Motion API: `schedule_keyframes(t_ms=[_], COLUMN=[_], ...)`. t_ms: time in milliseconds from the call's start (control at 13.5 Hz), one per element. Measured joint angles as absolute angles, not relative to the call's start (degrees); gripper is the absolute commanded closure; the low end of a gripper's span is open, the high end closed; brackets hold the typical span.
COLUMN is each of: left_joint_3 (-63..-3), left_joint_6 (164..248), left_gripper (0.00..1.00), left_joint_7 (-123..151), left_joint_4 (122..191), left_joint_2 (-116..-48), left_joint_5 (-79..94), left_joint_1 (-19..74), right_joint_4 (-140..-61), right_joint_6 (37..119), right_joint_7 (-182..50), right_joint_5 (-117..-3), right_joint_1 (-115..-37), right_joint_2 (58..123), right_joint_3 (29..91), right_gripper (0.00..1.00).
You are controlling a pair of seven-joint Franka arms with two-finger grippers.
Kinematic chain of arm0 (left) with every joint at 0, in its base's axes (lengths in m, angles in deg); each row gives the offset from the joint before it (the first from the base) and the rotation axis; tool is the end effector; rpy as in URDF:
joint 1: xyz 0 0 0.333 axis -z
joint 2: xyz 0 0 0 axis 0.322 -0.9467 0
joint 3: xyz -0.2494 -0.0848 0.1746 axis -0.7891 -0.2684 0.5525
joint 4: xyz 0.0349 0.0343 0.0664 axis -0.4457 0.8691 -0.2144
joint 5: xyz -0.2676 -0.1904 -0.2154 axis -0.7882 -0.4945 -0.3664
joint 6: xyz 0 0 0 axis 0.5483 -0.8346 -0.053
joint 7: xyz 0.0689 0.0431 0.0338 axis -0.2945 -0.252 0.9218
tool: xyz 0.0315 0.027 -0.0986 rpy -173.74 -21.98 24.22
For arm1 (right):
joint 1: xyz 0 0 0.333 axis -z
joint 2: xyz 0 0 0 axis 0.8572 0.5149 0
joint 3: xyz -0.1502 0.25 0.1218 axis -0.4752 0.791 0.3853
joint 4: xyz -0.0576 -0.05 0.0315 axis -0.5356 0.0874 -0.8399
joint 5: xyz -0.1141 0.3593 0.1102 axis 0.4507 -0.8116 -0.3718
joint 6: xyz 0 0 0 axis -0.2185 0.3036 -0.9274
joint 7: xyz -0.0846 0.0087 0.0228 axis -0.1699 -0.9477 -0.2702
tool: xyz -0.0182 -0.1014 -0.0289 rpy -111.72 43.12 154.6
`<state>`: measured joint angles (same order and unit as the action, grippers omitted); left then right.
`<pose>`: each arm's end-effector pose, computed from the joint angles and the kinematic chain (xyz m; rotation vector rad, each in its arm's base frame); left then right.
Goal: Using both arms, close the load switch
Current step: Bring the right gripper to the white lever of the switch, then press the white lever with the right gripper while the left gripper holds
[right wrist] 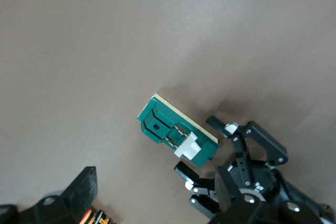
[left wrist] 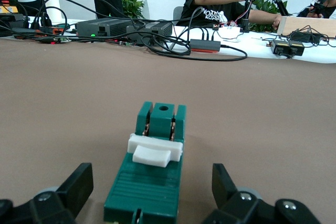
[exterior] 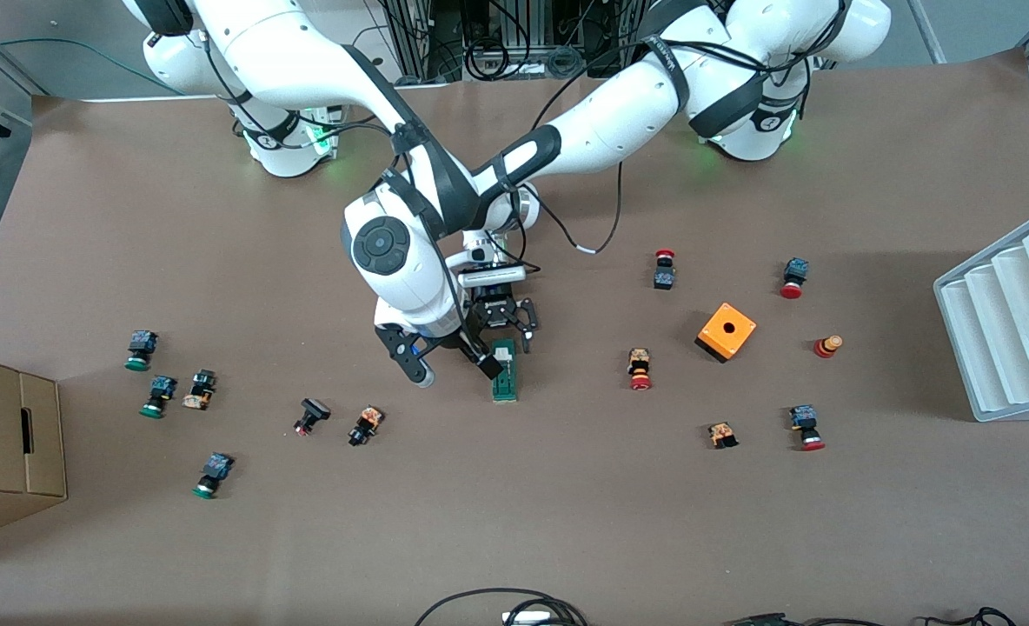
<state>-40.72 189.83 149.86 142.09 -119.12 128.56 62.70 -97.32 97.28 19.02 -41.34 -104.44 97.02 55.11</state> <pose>0.3606 -0.5849 0.0665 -2.4900 -0.2563 -1.8239 0.5578 0.4155 0.3287 -2.5713 1.3380 0.0567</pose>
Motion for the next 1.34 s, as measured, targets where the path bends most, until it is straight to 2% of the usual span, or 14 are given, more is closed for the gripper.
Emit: schedule_keyframes(t_ms=[742, 965, 1336], left_joint_3=[-42.56, -42.56, -42.44], left_joint_6=[187.8, 187.63, 187.35], left_gripper=[0.02, 0.15, 0.3], left_joint_7=[149.82, 149.71, 147.85], left_joint_4=[143.13, 143.23, 143.37], left_joint_2=[-118.81, -118.42, -118.42], left_joint_5=[124.82, 124.41, 124.37], left_joint_1=[64.01, 64.01, 63.79], right_joint_4=[-97.31, -97.31, -97.31], right_joint_6=[103.83, 105.52, 105.96], right_joint_7=[30.03, 34.29, 37.24], right_joint_5=[-43.21, -43.32, -44.05], right_joint_1=[-108.24, -108.39, -108.39], right_joint_2=[102.01, 102.92, 103.56], right_joint_3=[55.08, 54.96, 54.35], right_gripper=[0.01, 0.01, 0.01])
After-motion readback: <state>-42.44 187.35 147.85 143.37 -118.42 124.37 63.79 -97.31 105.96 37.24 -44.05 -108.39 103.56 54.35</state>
